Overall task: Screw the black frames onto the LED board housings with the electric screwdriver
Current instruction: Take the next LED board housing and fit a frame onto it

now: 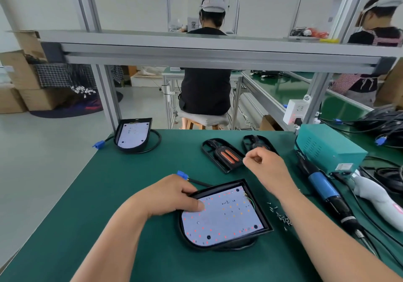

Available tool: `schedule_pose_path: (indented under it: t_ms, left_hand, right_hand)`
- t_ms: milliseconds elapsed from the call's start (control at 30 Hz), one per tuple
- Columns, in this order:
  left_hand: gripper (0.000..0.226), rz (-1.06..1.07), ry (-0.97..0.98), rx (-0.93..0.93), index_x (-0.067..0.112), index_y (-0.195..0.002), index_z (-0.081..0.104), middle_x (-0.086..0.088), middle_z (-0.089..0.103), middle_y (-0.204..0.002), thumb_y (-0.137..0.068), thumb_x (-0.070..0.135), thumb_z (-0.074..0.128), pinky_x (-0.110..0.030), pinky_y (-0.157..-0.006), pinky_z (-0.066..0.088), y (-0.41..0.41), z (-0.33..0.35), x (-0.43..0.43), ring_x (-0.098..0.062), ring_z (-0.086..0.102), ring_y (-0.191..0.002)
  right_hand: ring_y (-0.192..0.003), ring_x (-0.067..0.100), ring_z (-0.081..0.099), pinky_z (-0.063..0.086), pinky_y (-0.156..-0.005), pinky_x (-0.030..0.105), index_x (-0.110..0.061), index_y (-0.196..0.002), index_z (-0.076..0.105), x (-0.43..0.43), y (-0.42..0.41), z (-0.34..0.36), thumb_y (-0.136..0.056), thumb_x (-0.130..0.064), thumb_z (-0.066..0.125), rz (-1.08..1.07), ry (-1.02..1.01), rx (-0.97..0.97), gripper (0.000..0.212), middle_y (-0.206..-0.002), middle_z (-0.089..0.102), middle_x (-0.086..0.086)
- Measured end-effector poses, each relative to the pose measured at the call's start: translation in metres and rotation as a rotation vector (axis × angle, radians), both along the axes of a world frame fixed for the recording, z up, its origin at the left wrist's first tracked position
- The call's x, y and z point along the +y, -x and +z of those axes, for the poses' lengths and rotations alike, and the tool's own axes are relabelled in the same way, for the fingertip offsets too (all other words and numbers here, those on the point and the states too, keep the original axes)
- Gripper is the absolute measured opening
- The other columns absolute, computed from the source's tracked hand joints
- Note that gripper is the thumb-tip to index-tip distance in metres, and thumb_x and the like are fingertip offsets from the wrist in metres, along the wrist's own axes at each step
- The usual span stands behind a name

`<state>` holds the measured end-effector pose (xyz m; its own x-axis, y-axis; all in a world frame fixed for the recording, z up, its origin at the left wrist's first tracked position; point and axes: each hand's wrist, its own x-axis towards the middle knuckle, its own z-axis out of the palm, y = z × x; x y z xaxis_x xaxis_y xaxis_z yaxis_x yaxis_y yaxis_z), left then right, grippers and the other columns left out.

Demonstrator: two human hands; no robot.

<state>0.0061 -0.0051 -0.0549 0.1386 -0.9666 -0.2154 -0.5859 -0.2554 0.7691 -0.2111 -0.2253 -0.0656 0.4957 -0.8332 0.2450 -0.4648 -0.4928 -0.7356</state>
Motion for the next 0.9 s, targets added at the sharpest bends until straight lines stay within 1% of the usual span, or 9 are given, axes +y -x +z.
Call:
schedule_pose_path:
  t_ms: [100, 167, 267, 300, 400, 533, 633, 767, 900]
  left_hand:
    - [0.028, 0.026, 0.046, 0.065, 0.026, -0.090, 0.079, 0.016, 0.049, -0.057, -0.079, 0.052, 0.084, -0.017, -0.055, 0.032, 0.001, 0.001, -0.001, -0.004, 0.044, -0.055]
    - [0.015, 0.024, 0.079, 0.102, 0.031, -0.091, 0.082, 0.020, 0.066, -0.066, -0.087, 0.045, 0.083, -0.008, -0.064, 0.040, -0.001, 0.000, -0.002, 0.004, 0.058, -0.063]
    - [0.025, 0.078, 0.117, 0.122, 0.025, -0.095, 0.083, 0.016, 0.079, -0.100, -0.090, 0.049, 0.078, -0.021, -0.091, 0.049, 0.000, -0.001, -0.001, -0.002, 0.071, -0.094]
    - [0.034, 0.095, 0.127, 0.132, 0.019, -0.097, 0.082, 0.014, 0.077, -0.102, -0.090, 0.053, 0.076, -0.024, -0.092, 0.050, 0.000, -0.001, -0.001, -0.007, 0.069, -0.092]
    - [0.042, 0.126, 0.141, 0.157, 0.007, -0.096, 0.079, 0.008, 0.057, -0.080, -0.097, 0.049, 0.073, -0.013, -0.062, 0.038, 0.000, -0.004, -0.002, -0.004, 0.045, -0.064]
    - [0.036, 0.141, 0.131, 0.167, 0.006, -0.096, 0.079, 0.012, 0.047, -0.062, -0.099, 0.041, 0.072, -0.009, -0.046, 0.029, 0.001, -0.005, -0.002, -0.002, 0.035, -0.050]
    - [0.053, 0.139, 0.120, 0.205, -0.007, -0.103, 0.068, -0.014, 0.031, -0.075, -0.097, 0.045, 0.072, -0.021, -0.047, 0.021, 0.006, -0.005, -0.002, -0.015, 0.023, -0.058]
    - [0.048, 0.135, 0.096, 0.235, -0.003, -0.100, 0.070, -0.002, 0.033, -0.068, -0.100, 0.044, 0.070, -0.022, -0.046, 0.020, 0.012, -0.008, -0.005, -0.013, 0.023, -0.057]
    - [0.048, 0.170, 0.071, 0.231, 0.002, -0.090, 0.068, 0.005, 0.037, -0.065, -0.098, 0.050, 0.068, -0.020, -0.045, 0.024, 0.017, -0.009, -0.006, -0.013, 0.027, -0.055]
  right_hand:
    - [-0.089, 0.002, 0.063, 0.049, -0.079, 0.033, -0.027, -0.105, 0.071, -0.014, -0.025, 0.001, -0.093, -0.039, 0.072, 0.044, 0.114, 0.104, 0.017, -0.095, 0.069, -0.017]
    - [-0.096, 0.012, 0.062, 0.048, -0.079, 0.035, -0.022, -0.113, 0.068, -0.021, -0.042, 0.002, -0.093, -0.045, 0.071, 0.095, 0.207, 0.212, 0.031, -0.104, 0.067, -0.010]
    - [-0.101, 0.022, 0.059, 0.047, -0.076, 0.038, -0.021, -0.116, 0.064, -0.025, -0.063, 0.002, -0.089, -0.053, 0.067, 0.148, 0.282, 0.425, 0.042, -0.104, 0.062, -0.003]
    - [-0.098, 0.024, 0.058, 0.045, -0.072, 0.037, -0.022, -0.115, 0.063, -0.026, -0.069, 0.002, -0.088, -0.054, 0.066, 0.152, 0.302, 0.493, 0.042, -0.100, 0.059, -0.003]
    - [-0.089, 0.025, 0.059, 0.042, -0.066, 0.036, -0.021, -0.117, 0.062, -0.024, -0.076, 0.000, -0.086, -0.047, 0.067, 0.138, 0.333, 0.565, 0.041, -0.094, 0.060, -0.001]
    - [-0.089, 0.022, 0.066, 0.055, -0.076, 0.039, -0.016, -0.118, 0.067, -0.018, -0.065, 0.005, -0.085, -0.038, 0.071, 0.141, 0.268, 0.454, 0.039, -0.098, 0.070, 0.000]
    - [-0.100, 0.009, 0.065, 0.050, -0.083, 0.028, -0.025, -0.133, 0.066, -0.010, -0.041, 0.015, -0.087, -0.037, 0.076, 0.188, 0.160, 0.271, 0.048, -0.116, 0.070, -0.010]
    - [-0.105, -0.016, 0.060, 0.040, -0.081, 0.001, -0.039, -0.134, 0.066, 0.004, 0.002, 0.031, -0.085, -0.031, 0.083, 0.270, 0.117, 0.085, 0.052, -0.122, 0.065, -0.027]
    - [-0.125, -0.013, 0.056, 0.036, -0.100, 0.003, -0.047, -0.133, 0.067, 0.019, 0.042, 0.040, -0.085, -0.024, 0.085, 0.365, 0.079, -0.004, 0.056, -0.136, 0.063, -0.030]
